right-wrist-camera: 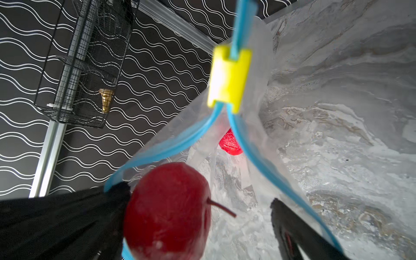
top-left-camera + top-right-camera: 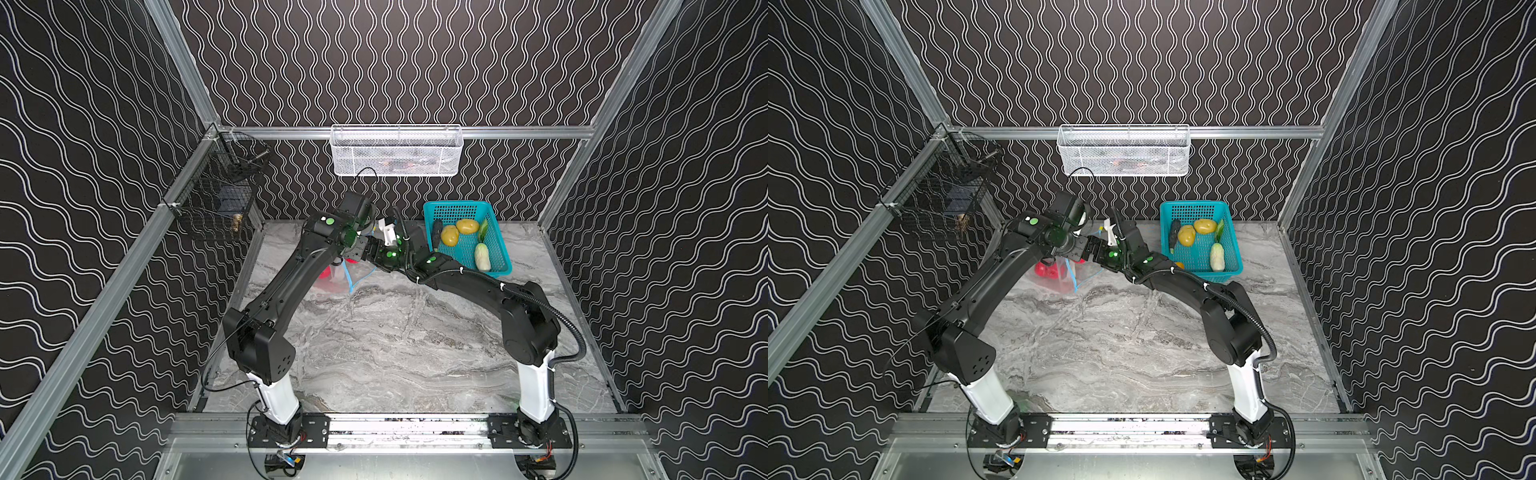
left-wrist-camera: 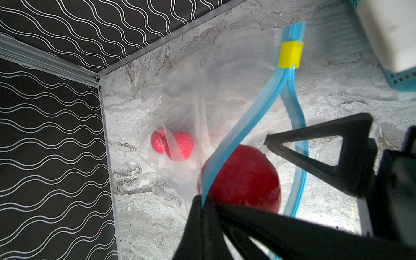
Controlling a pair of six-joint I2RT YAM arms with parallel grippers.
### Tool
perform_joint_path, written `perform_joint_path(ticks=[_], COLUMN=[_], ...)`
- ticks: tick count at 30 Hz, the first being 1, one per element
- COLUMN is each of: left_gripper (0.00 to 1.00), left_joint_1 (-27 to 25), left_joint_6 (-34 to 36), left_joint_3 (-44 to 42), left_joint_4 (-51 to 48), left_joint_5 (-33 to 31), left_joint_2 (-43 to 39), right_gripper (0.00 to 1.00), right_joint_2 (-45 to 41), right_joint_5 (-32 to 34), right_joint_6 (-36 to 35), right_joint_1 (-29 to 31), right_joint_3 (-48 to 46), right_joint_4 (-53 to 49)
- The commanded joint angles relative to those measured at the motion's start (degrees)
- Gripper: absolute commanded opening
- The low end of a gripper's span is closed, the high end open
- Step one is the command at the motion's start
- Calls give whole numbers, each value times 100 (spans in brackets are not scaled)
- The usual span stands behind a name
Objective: Place the food in the zip-top bag and seal the zipper
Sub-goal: 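Lower the red apple into the bag opening and open the right gripper, then withdraw the right gripper from the bag back over the basket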
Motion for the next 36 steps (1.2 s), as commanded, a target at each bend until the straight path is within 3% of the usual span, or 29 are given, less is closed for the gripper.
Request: perform_joint_path(ticks=[1,8,15,36], left_gripper=[0,0,0,0], left_joint_1=[15,17,15,17], left_joint_6=[-41,-59,-60,50], left_joint_3=[72,206,247,5], left_joint_4=[-21,-84,-101,30], left_joint_5=[9,32,82,-275], left_joint_2=[39,104,77,-33], right_gripper=[99,99,99,99], right_joint_2=[-160,-255,-7,-975], right_joint_5=[100,257,803,552], right_joint_6=[5,-137,-202,-300], right_joint_1=[17,25,25,43], right_joint_3=[-108,-21,453,-302], right_joint_4=[261,-113,-1237,-413])
